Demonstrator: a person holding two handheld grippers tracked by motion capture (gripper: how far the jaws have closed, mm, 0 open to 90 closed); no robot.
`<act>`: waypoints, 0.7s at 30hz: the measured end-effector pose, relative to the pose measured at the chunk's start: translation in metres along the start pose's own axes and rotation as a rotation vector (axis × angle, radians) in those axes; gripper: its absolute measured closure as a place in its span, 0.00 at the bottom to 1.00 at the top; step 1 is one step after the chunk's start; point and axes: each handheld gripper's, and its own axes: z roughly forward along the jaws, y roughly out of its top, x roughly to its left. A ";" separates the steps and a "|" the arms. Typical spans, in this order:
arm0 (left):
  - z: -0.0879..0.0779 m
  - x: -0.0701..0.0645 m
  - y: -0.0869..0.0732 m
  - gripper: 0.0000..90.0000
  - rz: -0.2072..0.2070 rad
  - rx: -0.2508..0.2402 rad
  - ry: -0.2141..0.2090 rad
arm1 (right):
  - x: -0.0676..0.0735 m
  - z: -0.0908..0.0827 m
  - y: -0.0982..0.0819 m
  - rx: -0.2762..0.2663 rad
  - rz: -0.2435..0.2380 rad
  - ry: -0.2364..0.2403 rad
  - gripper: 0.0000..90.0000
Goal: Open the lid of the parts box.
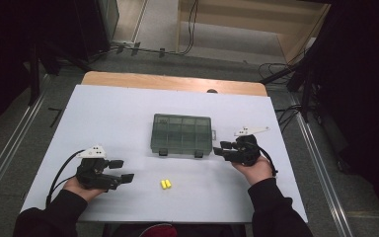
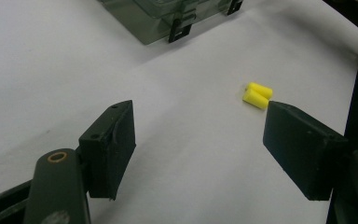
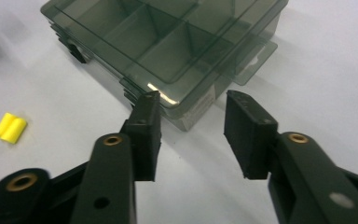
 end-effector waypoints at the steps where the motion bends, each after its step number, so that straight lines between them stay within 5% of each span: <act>1: 0.000 0.000 0.000 0.28 -0.001 0.001 0.000 | 0.000 0.000 0.000 0.000 0.000 0.000 0.61; 11: -0.001 0.000 0.000 0.28 -0.001 0.001 0.003 | 0.001 0.007 -0.010 0.043 0.016 0.033 0.94; 21: 0.000 0.000 0.000 0.28 0.001 0.002 0.001 | -0.002 0.015 -0.014 0.081 0.020 0.035 0.97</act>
